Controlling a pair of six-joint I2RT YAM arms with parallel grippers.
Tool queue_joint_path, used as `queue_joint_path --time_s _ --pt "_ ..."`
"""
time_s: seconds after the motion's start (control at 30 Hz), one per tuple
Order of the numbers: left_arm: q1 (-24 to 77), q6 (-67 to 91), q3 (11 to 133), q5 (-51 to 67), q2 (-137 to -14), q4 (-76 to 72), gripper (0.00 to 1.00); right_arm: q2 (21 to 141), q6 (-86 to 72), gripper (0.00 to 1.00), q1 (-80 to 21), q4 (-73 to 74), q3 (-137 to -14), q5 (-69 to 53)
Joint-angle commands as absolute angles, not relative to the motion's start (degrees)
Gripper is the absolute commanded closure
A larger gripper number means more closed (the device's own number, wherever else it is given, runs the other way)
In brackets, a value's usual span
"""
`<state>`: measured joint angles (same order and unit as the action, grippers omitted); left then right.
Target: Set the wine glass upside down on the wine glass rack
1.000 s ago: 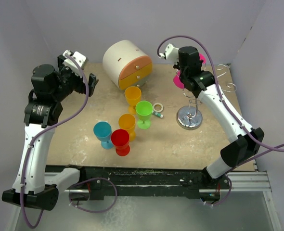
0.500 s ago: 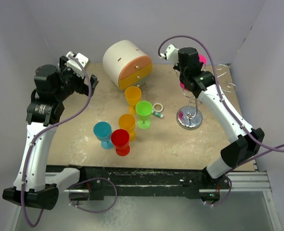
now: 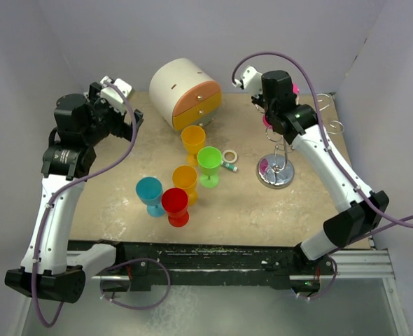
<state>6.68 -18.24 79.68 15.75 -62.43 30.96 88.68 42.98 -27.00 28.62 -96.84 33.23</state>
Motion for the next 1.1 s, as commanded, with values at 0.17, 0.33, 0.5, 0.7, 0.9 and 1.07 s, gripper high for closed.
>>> queue_joint_path --time_s 0.17,0.33,0.5,0.7,0.9,1.07 --pt "6.7 -19.8 78.5 15.0 -63.8 30.9 0.01 84.6 40.7 0.55 -27.3 29.6 -98.6 32.3" --pt "6.7 -20.9 76.9 14.9 -63.9 31.9 0.01 83.7 40.1 0.52 -27.3 31.0 -99.4 31.6" --pt "6.7 -21.2 75.4 16.0 -64.2 34.3 0.01 82.3 39.4 0.52 -27.5 32.2 -99.6 30.7" --pt "6.7 -21.3 73.1 18.9 -64.9 38.4 0.00 80.9 38.6 0.52 -28.2 34.0 -98.9 29.0" --pt "6.7 -25.5 72.7 26.2 -66.5 48.1 0.01 79.4 37.2 0.51 -29.2 35.6 -99.9 27.4" --pt "6.7 -31.4 71.9 30.7 -66.5 55.8 0.03 78.2 35.6 0.51 -30.0 37.9 -100.7 24.9"
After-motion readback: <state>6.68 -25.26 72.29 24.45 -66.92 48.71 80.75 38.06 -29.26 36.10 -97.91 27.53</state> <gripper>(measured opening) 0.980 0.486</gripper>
